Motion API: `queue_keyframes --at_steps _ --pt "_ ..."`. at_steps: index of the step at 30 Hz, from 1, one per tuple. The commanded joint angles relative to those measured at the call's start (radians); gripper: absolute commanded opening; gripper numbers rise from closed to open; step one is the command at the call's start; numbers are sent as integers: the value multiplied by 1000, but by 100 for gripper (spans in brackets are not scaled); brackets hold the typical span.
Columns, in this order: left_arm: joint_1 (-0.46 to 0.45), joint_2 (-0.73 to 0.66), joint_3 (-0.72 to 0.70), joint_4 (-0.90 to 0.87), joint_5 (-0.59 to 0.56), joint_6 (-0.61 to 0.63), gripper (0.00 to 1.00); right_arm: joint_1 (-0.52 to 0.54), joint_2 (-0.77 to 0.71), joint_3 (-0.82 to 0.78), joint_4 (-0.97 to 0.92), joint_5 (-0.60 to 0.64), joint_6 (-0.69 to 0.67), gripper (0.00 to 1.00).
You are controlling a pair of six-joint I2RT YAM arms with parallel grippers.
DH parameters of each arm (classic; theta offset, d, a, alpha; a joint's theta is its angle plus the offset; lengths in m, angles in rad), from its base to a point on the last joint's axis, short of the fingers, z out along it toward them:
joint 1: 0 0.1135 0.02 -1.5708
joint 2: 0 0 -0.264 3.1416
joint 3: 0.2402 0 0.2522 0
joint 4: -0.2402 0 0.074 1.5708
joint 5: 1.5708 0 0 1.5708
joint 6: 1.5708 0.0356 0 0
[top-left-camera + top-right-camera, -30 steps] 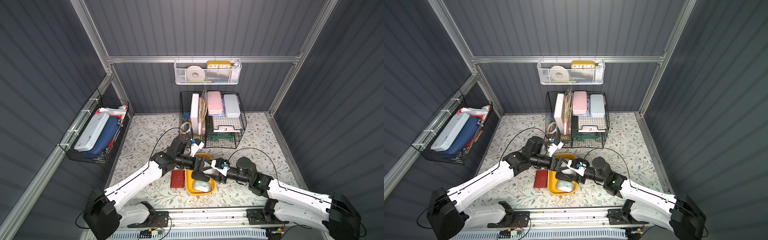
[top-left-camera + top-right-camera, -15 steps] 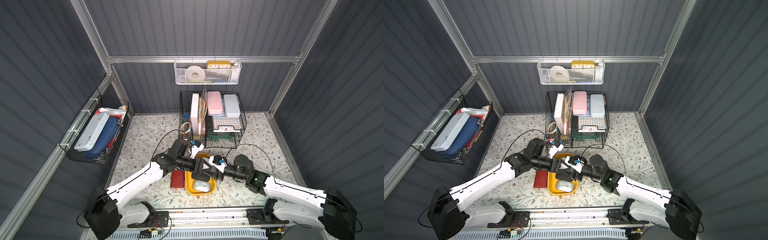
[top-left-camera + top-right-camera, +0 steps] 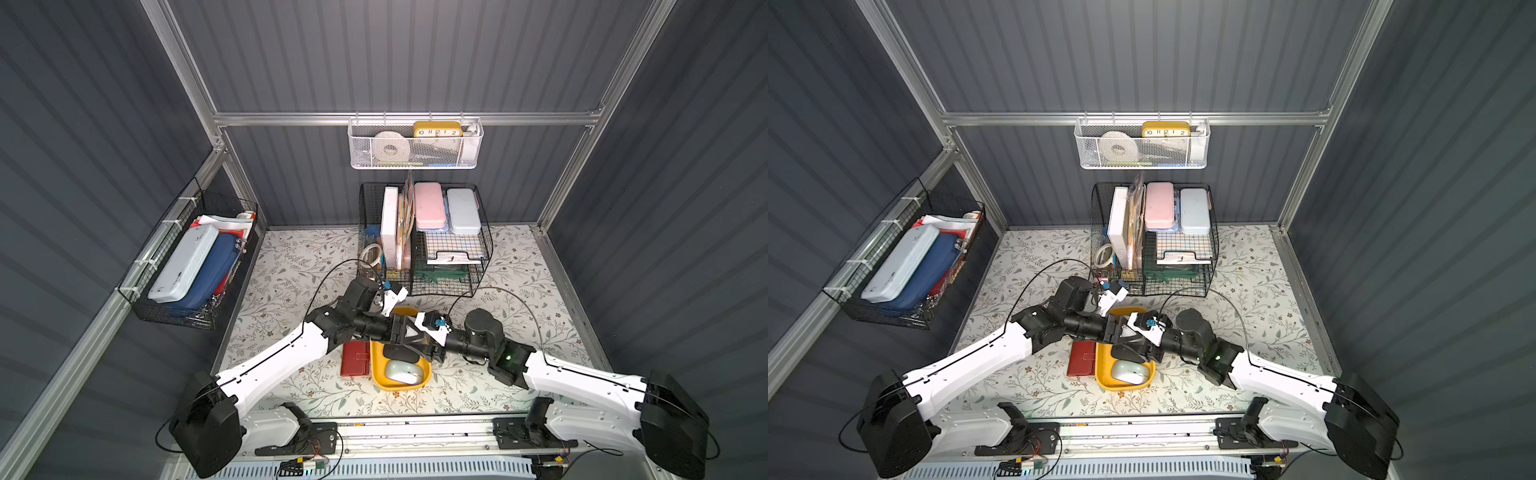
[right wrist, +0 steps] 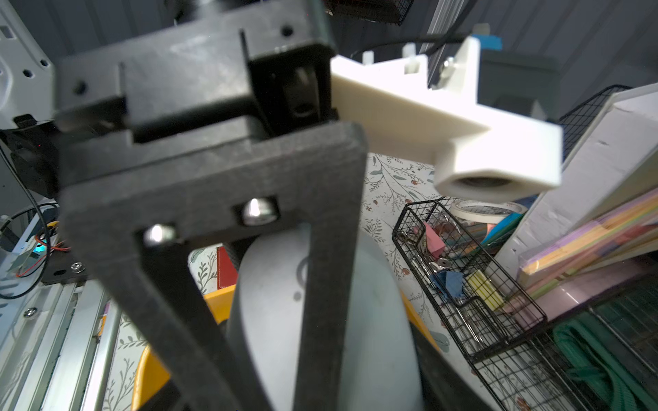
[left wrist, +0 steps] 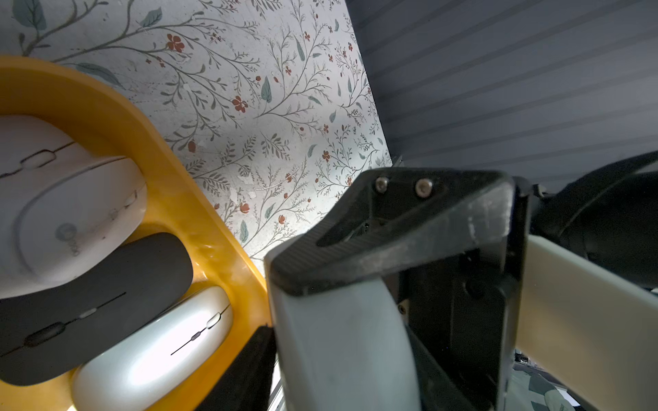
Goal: Put the mouse in the storage box
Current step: Pick up the mouse from the center of the board, then place the mouse in the storage box.
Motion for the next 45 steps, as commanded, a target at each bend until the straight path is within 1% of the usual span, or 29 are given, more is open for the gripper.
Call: queue_keyframes --at_steps 1,5,7,9,10,11,14,16,17,18,19,22,27,33,37,41,43,45 --pt "-5 19 36 14 -7 -9 46 6 -3 29 49 -22 12 21" --pt "-4 28 41 9 -9 -4 34 6 -5 27 46 -19 11 22" --pt "-4 28 40 2 -17 -3 27 6 -8 27 43 -15 11 26" --pt "-4 24 38 -8 -20 -1 24 6 -9 26 37 -15 12 28" --pt "-4 21 37 -10 -23 -3 23 6 -11 27 33 -14 11 32" --pt "-4 18 37 -13 -28 -3 21 6 -11 27 30 -14 11 38" --pt "-3 11 38 -16 -44 -3 18 6 -15 20 30 11 22 63" --pt "-3 6 37 -20 -56 -1 17 6 -26 8 43 24 27 77" --pt "-4 4 37 -23 -64 -1 17 6 -32 -1 55 70 32 86" --pt "-3 2 37 -27 -72 2 16 6 -40 -10 66 91 37 94" --pt "-2 0 37 -30 -80 2 16 6 -50 -19 70 109 41 98" --pt "-3 -9 39 -44 -98 5 16 6 -88 -45 70 159 46 99" --pt "1 -31 36 -62 -125 6 15 -3 -172 -113 100 280 51 99" --pt "7 -49 18 -91 -154 8 15 -69 -298 -222 149 426 142 99" --pt "7 -72 -10 -80 -153 1 15 -112 -358 -263 106 532 208 99" --pt "7 -70 -56 -48 -151 -17 16 -153 -404 -307 81 563 273 99" --pt "7 -56 -79 -29 -141 -28 16 -160 -440 -344 109 577 283 99" --pt "7 -51 -102 -12 -137 -44 16 -161 -485 -356 82 583 291 99"
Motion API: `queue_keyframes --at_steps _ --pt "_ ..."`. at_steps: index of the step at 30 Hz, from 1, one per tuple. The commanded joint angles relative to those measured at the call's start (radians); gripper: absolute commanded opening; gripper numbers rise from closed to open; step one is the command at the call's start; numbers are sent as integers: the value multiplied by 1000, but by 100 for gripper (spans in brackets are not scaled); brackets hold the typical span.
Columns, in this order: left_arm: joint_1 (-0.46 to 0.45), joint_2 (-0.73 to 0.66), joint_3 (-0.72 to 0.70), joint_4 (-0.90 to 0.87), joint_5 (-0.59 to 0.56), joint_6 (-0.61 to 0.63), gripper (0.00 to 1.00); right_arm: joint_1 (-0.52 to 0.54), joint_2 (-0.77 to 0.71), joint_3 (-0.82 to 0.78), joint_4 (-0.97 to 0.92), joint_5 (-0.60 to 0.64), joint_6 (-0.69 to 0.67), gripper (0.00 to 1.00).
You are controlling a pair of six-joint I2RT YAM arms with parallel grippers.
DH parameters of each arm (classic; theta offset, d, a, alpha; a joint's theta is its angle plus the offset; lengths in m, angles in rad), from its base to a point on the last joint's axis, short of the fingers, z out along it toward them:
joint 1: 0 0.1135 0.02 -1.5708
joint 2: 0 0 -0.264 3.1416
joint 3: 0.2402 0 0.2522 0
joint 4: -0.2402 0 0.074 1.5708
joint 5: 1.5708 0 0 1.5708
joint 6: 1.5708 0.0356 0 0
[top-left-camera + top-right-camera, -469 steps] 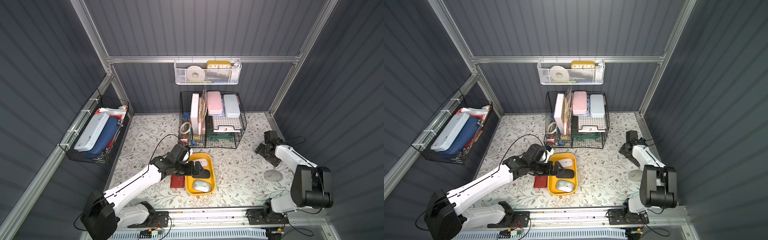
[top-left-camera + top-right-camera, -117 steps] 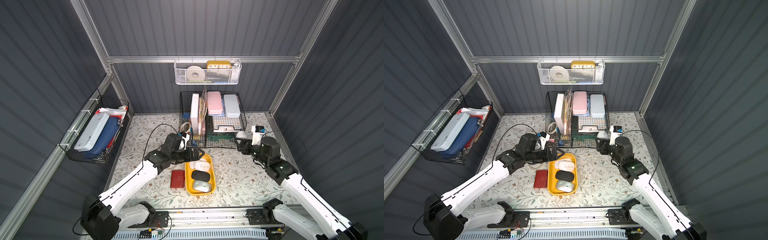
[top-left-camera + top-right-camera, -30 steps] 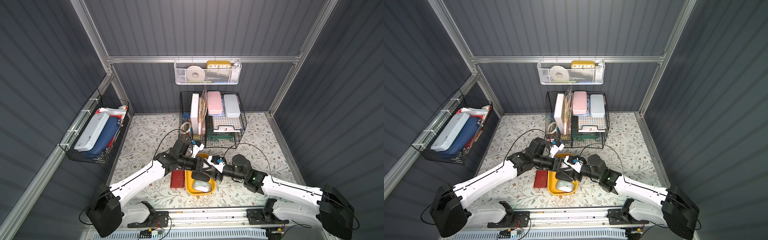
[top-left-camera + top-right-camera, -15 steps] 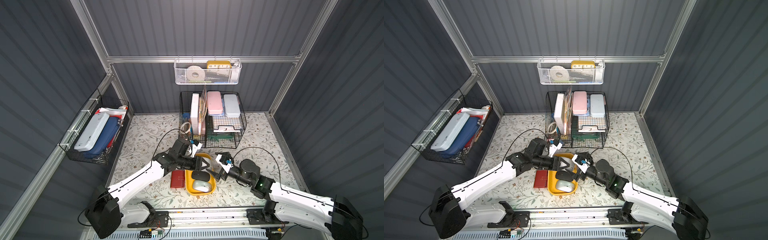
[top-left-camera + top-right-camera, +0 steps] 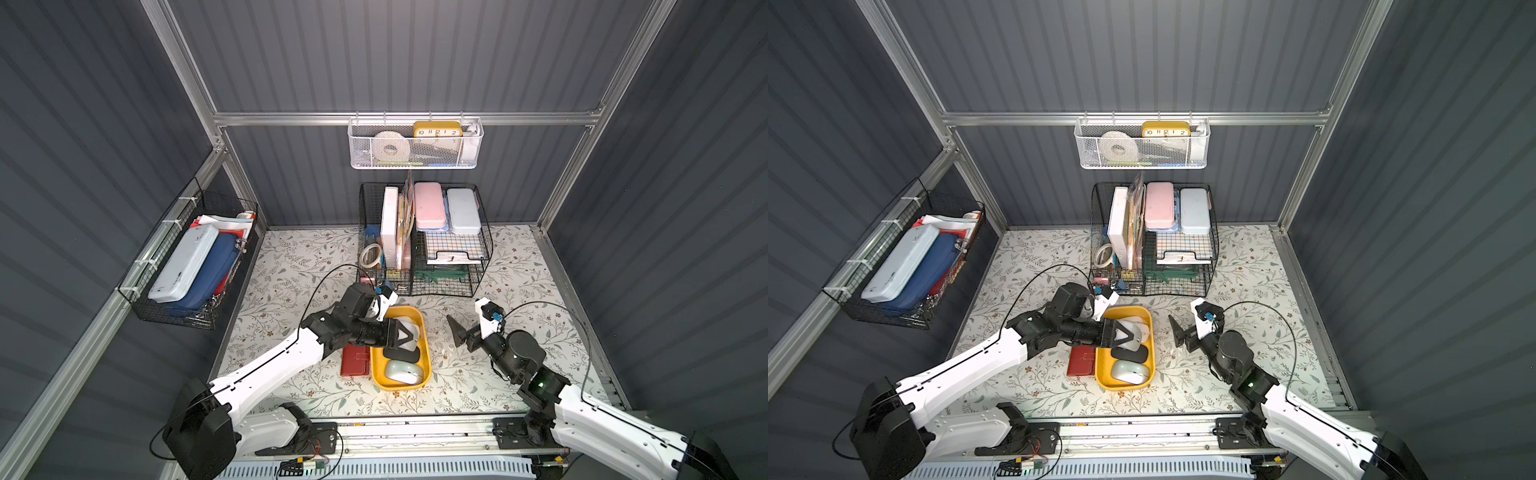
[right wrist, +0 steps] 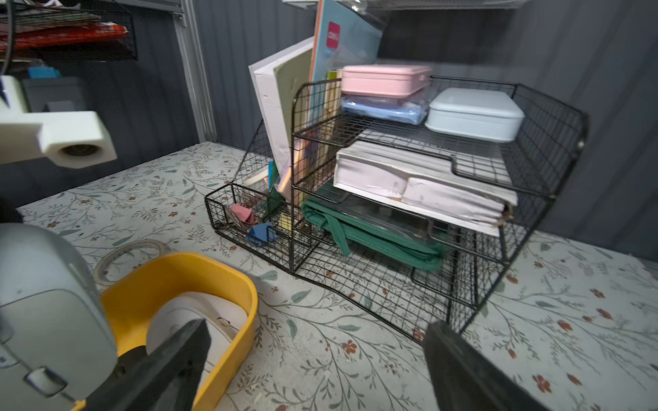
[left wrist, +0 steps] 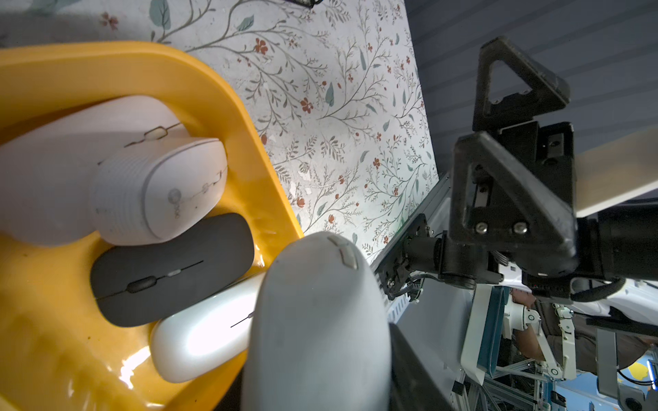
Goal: Put the mouse in the storage box
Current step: Place the mouse in the storage box.
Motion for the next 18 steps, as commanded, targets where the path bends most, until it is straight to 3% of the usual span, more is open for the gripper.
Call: queue_keyframes --at_steps 1,8,18 --pt "5 4 -40 51 19 -29 16 -3 -59 -33 6 54 50 99" --pt "2 14 -113 157 23 -93 16 -3 -80 -57 22 60 56 99" --pt "-6 43 -147 180 18 -116 17 -4 -52 -53 36 59 57 99"
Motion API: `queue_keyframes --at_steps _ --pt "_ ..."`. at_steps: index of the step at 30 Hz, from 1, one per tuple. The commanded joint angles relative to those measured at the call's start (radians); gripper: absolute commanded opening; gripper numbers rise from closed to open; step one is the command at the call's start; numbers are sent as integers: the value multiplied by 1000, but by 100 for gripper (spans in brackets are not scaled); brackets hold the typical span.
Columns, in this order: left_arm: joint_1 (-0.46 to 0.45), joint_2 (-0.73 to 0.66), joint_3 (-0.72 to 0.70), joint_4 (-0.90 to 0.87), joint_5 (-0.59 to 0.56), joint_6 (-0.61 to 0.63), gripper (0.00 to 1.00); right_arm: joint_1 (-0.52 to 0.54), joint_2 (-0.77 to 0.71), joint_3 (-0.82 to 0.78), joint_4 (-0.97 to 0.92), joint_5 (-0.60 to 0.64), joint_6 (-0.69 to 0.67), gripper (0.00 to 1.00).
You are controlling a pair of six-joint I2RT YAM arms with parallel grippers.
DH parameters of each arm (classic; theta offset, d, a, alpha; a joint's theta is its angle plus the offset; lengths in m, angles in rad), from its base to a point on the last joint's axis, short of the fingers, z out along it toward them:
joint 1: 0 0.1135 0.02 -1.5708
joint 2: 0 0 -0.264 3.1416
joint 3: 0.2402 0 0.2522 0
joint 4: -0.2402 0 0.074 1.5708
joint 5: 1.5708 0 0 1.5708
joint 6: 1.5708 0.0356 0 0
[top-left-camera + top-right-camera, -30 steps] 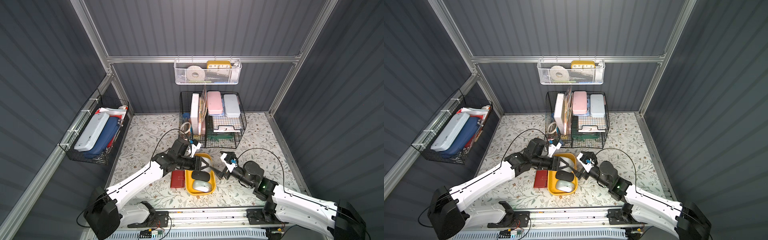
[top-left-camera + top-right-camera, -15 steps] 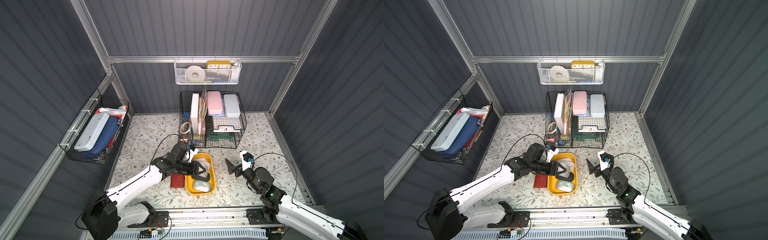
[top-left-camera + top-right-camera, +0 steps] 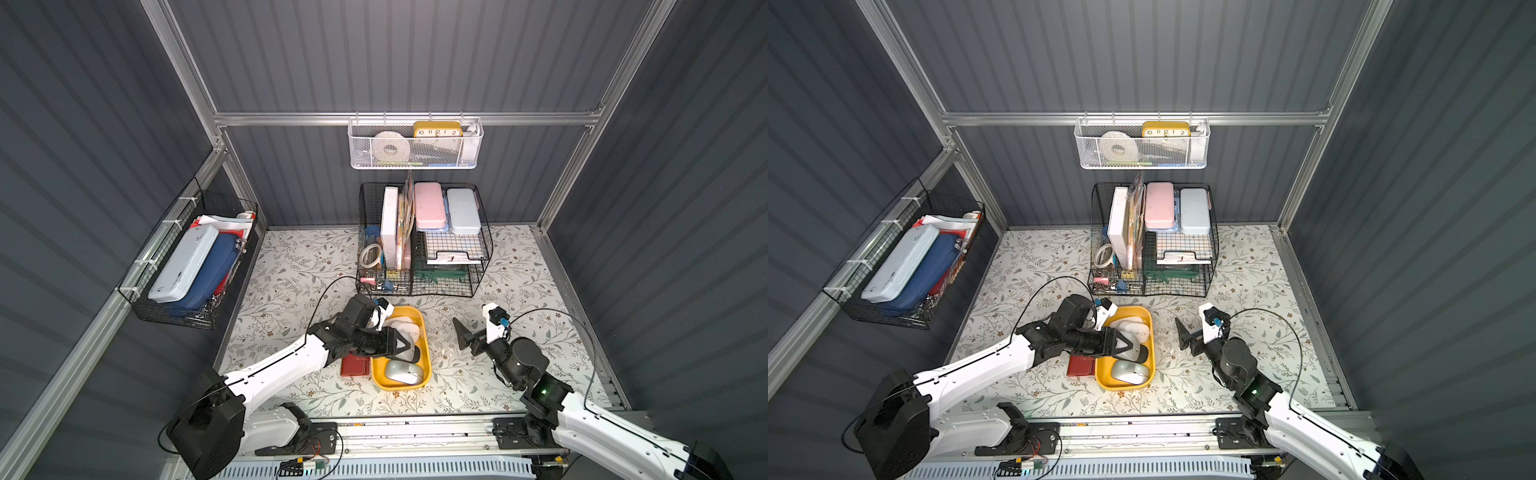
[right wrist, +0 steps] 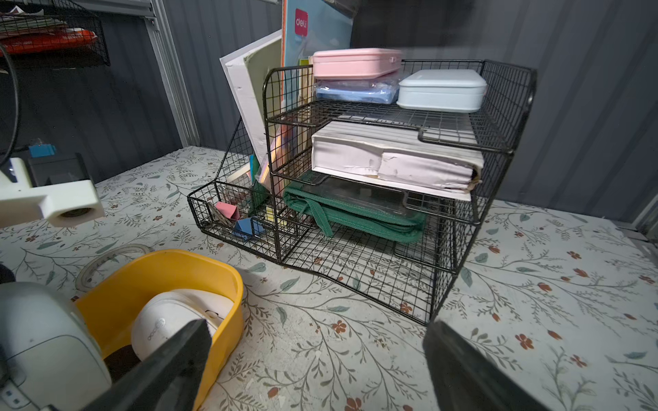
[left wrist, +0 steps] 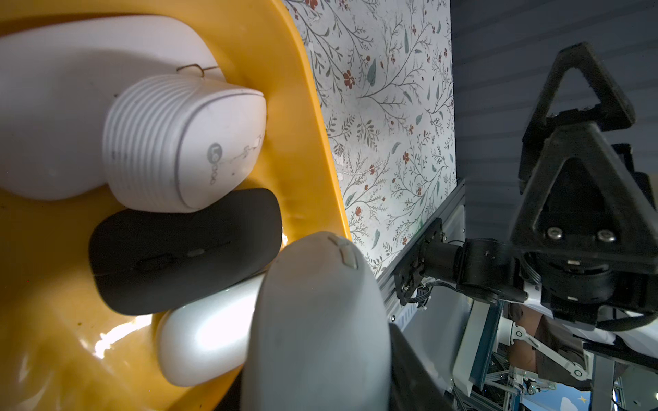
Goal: Put the mouse in the storage box
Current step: Place the mouse in the storage box.
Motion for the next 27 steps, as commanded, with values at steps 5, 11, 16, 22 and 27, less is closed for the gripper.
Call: queue_keyframes --at_steps 5,11,16,22,27 --pt "-13 63 -36 73 15 -30 20 -3 15 -1 37 13 15 99" --pt "-29 128 -26 105 11 -35 22 -3 19 0 38 18 17 99" --pt "-32 158 -23 105 2 -29 38 -4 23 1 39 25 19 99" --pt "-37 154 -20 80 -11 -15 75 -4 33 5 40 29 21 99" --pt "-37 142 -18 53 -48 -6 85 -5 39 7 41 32 23 99"
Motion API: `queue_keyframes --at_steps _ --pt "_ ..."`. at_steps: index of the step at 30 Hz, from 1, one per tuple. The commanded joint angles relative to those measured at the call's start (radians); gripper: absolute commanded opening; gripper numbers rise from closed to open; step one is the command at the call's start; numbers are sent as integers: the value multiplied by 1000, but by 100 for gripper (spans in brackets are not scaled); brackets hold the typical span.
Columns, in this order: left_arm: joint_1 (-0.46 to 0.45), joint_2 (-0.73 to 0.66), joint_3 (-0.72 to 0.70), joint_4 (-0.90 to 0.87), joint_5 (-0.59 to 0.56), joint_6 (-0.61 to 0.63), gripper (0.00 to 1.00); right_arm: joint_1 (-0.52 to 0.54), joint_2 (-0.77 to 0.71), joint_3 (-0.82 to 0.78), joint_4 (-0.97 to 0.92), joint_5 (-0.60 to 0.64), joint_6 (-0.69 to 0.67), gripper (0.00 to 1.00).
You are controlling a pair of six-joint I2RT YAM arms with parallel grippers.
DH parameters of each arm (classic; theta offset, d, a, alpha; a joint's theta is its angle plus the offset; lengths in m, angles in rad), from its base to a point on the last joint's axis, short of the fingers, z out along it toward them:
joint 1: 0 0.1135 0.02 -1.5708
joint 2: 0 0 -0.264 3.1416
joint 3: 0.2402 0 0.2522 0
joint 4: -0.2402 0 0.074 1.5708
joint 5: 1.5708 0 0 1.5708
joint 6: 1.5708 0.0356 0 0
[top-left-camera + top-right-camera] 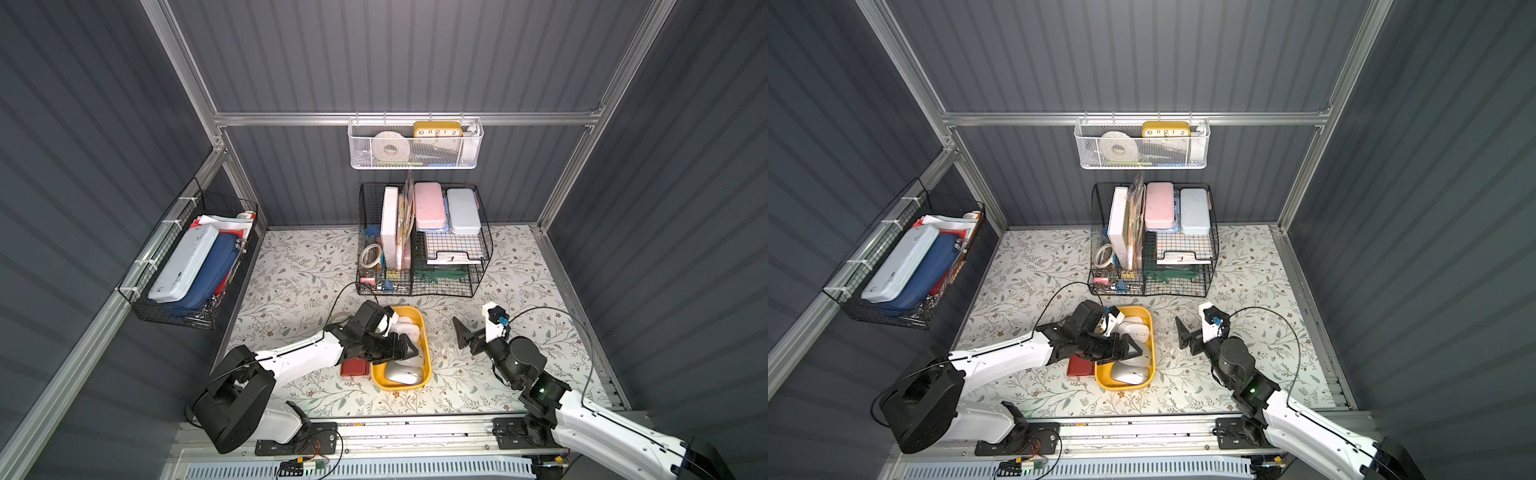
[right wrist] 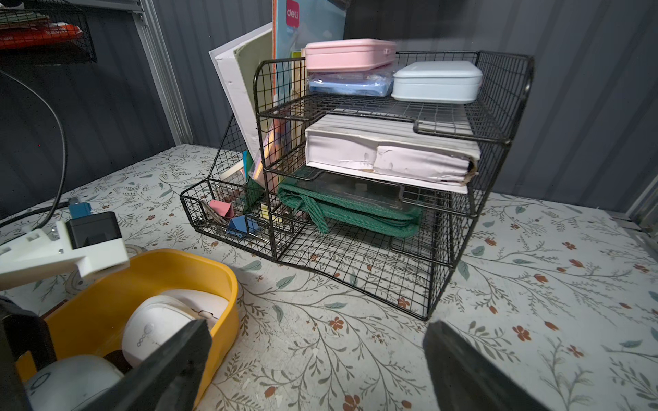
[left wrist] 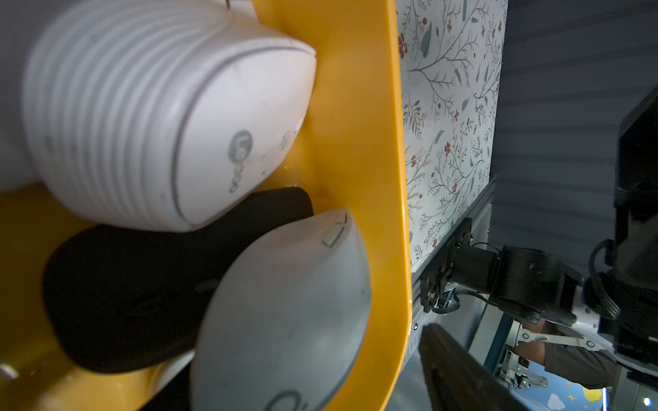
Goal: Put the mouse in the storage box
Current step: Place the mouse in the storage box, then reset both arms
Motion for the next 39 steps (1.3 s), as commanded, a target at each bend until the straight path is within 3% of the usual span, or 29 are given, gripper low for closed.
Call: queue_keyframes --at_steps 1,14,23,26,30,35,39 --pt "-3 -15 15 -51 -44 23 86 -3 1 7 21 13 9 99" --pt "-2 -142 118 -330 -215 103 98 -3 -1 7 19 22 14 99" --pt "28 -312 194 -436 -495 85 99 -4 2 8 19 34 17 99" --pt "43 -342 218 -447 -618 112 99 -8 8 14 17 53 23 99" --pt "50 -399 252 -482 -878 148 99 -55 13 26 6 95 63 99" --pt "64 -512 118 -291 -1115 258 99 -173 35 70 -48 150 143 99" --pt "114 -464 61 -203 -1280 292 100 -264 49 126 -103 185 155 99"
